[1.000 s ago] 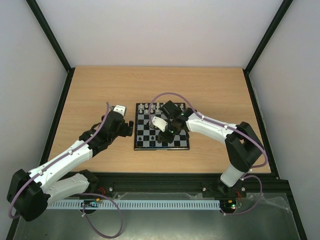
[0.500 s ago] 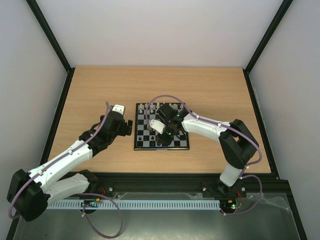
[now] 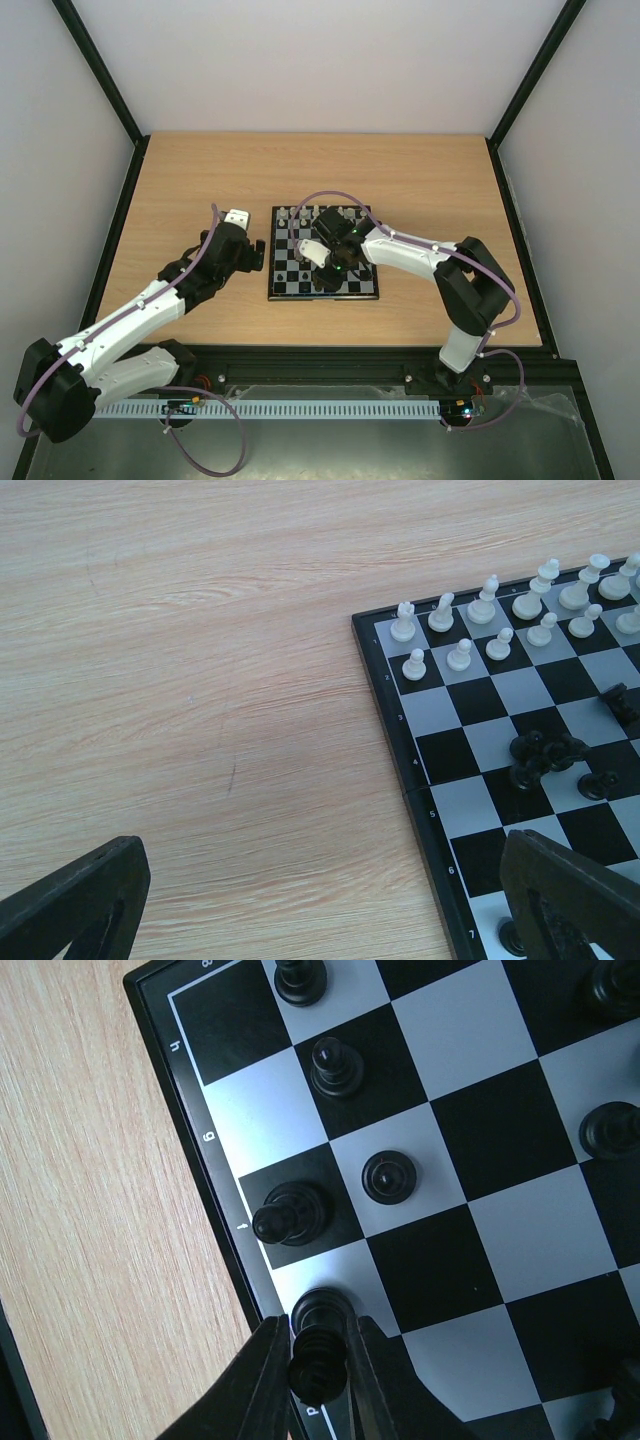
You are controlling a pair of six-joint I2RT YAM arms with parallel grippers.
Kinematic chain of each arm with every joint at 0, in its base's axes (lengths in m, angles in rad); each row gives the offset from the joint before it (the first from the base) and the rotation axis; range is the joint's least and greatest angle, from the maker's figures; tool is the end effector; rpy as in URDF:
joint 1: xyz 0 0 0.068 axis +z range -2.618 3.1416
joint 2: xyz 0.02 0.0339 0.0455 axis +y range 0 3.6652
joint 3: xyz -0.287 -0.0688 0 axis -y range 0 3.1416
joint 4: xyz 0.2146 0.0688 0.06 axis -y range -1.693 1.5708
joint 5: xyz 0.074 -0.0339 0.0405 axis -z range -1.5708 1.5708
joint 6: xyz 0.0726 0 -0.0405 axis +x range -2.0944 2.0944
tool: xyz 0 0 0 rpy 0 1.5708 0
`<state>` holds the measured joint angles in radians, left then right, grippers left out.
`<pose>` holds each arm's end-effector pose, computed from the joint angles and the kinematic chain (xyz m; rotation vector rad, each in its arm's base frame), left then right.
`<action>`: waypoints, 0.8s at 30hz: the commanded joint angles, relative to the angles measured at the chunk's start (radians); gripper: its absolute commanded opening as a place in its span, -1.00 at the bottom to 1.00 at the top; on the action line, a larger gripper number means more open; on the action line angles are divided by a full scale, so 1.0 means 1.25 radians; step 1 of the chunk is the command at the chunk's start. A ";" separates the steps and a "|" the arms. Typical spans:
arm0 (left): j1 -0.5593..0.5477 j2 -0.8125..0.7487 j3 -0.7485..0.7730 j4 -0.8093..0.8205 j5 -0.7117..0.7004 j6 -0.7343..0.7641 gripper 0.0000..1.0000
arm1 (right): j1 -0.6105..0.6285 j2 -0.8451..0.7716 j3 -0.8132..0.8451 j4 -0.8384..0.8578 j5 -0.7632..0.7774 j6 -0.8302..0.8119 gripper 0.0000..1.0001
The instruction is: Set up the chess pieces on the board
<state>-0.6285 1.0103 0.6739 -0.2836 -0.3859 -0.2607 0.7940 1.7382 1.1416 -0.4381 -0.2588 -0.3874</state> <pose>0.1817 -0.0983 0.2603 0.1789 2.1333 -0.0959 0.2340 0.2646 0.2016 -1.5416 2.1303 0.4806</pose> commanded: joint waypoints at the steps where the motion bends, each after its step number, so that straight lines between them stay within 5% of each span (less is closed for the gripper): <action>1: 0.001 0.000 0.022 -0.015 -0.007 0.004 0.98 | 0.005 0.017 0.017 -0.008 0.003 0.010 -0.62; 14: 0.001 0.010 0.023 -0.005 0.028 0.004 0.98 | -0.006 -0.088 0.067 -0.056 0.020 0.045 -0.20; 21: 0.006 0.047 0.060 -0.006 0.114 -0.008 0.98 | -0.133 -0.223 -0.020 -0.044 -0.054 0.103 -0.18; 24: 0.013 0.123 0.112 -0.034 0.162 -0.035 0.71 | -0.195 -0.287 -0.096 -0.024 -0.087 0.117 -0.18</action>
<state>-0.6228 1.0775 0.7284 -0.2928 -0.2775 -0.2722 0.6319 1.4597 1.1309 -0.4423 -0.2943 -0.2871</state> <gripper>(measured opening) 0.928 0.411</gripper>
